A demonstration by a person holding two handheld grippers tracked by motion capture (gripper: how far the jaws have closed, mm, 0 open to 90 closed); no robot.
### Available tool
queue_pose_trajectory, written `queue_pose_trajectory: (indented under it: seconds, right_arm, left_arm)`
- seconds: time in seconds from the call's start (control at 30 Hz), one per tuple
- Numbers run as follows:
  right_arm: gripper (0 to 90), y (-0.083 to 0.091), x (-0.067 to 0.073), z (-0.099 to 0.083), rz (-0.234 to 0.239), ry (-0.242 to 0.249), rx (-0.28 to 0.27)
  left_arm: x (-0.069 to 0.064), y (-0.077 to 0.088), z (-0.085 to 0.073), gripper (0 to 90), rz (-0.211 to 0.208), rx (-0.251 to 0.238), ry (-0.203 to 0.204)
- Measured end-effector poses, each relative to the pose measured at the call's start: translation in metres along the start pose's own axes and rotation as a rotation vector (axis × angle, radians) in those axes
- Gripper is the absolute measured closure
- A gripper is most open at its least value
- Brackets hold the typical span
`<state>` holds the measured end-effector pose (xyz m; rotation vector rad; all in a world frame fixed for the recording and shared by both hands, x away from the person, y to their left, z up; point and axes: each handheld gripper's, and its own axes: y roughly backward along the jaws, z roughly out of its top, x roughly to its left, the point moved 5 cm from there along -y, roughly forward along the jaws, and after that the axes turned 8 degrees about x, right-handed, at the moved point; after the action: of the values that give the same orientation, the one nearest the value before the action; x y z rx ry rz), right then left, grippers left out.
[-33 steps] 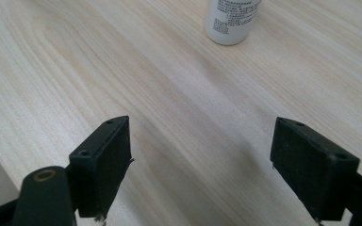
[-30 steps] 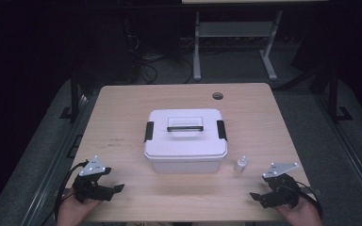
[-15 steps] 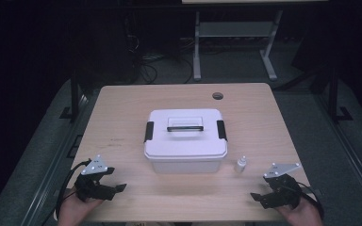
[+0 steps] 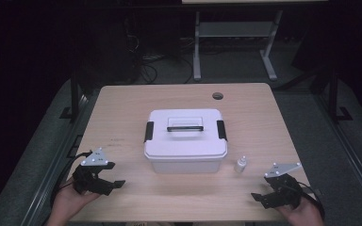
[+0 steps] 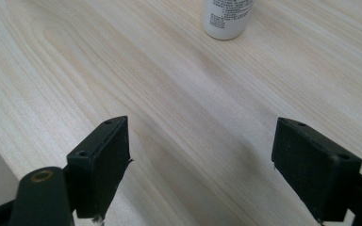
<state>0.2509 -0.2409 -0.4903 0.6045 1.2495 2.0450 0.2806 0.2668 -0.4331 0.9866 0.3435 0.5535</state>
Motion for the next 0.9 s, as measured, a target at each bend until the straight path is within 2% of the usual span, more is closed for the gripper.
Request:
queue_pose_trajectory:
  seconds: [0.4, 0.67, 0.9]
  right_arm:
    - [18.9, 0.000, -0.001, 0.002, 0.006, -0.005, 0.006]
    - [18.9, 0.002, -0.001, -0.001, 0.010, -0.014, 0.010]
    - [18.8, 0.004, 0.000, -0.002, 0.010, -0.012, 0.011]
  left_arm:
    - [0.005, 0.027, 0.039, 23.2, -0.029, 0.021, -0.090]
    - [0.003, 0.032, 0.062, 23.7, -0.057, 0.043, -0.135]
    - [0.002, 0.038, 0.082, 24.1, -0.058, 0.058, -0.169]
